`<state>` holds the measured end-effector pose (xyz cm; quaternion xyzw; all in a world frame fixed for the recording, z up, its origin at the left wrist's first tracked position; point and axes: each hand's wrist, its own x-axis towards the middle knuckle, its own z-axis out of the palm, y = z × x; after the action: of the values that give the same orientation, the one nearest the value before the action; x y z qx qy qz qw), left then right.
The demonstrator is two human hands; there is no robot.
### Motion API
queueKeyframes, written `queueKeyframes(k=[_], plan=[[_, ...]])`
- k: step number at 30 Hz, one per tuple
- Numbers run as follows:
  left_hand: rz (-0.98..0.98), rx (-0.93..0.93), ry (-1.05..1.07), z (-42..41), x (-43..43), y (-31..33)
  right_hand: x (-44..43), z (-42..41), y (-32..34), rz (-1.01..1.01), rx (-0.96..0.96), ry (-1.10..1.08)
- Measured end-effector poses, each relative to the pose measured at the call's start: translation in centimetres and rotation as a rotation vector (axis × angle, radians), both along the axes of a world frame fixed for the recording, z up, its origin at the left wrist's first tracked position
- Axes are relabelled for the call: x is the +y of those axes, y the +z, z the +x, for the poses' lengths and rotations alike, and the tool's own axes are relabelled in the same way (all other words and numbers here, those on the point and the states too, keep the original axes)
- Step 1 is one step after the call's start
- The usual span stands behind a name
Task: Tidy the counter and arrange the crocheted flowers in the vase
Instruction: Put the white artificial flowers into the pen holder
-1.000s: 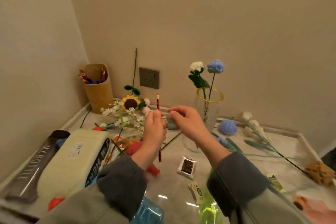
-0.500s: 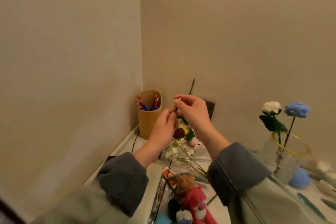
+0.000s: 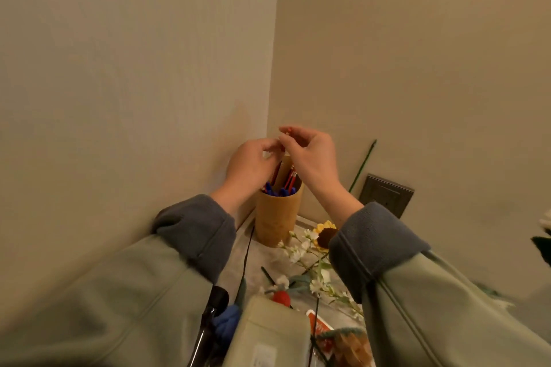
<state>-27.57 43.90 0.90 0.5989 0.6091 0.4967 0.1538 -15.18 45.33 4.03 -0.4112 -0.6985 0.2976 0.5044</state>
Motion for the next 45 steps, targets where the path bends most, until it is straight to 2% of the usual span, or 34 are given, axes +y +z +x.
queueKeyframes(k=[2, 5, 7, 9, 13, 16, 20, 25, 30, 37, 41, 45], plan=[[-0.055, 0.065, 0.01, -0.3, 0.3, -2.1, 1.2, -0.6, -2.1, -0.051, -0.055, -0.016], [-0.046, 0.262, 0.11, -0.9, 0.3, -5.2, 2.7, -0.6, -5.0, -0.143, -0.172, -0.039], [-0.006, 0.264, 0.152, -0.9, -0.1, -6.5, 2.9, -0.3, -6.7, -0.178, -0.28, -0.038], [0.011, 0.187, 0.132, -0.5, -0.3, -7.3, 2.7, 0.1, -7.6, -0.187, -0.315, -0.045], [-0.074, -0.094, -0.026, 0.3, -0.8, -7.7, 1.8, 1.0, -7.7, -0.256, -0.304, 0.026], [-0.107, -0.255, -0.139, 0.9, -1.5, -7.6, 0.5, 2.2, -7.4, -0.325, -0.245, 0.082], [-0.062, -0.349, -0.099, 1.1, -2.8, -7.0, -1.4, 3.9, -6.6, -0.323, -0.164, 0.063], [-0.082, -0.419, -0.02, 2.0, -5.4, -6.5, -4.3, 6.1, -7.0, -0.328, -0.17, 0.012], [-0.325, -0.37, -0.107, 3.4, -8.2, -7.6, -6.1, 8.3, -9.0, -0.402, -0.199, -0.078], [-0.587, -0.201, -0.25, 5.4, -8.5, -8.8, -6.4, 10.2, -11.9, -0.493, -0.37, -0.097], [-0.666, -0.111, -0.313, 6.5, -7.4, -9.4, -6.0, 11.3, -13.3, -0.496, -0.499, -0.127], [-0.753, -0.084, -0.368, 7.4, -6.1, -10.3, -5.5, 12.8, -15.0, -0.501, -0.712, -0.185]])
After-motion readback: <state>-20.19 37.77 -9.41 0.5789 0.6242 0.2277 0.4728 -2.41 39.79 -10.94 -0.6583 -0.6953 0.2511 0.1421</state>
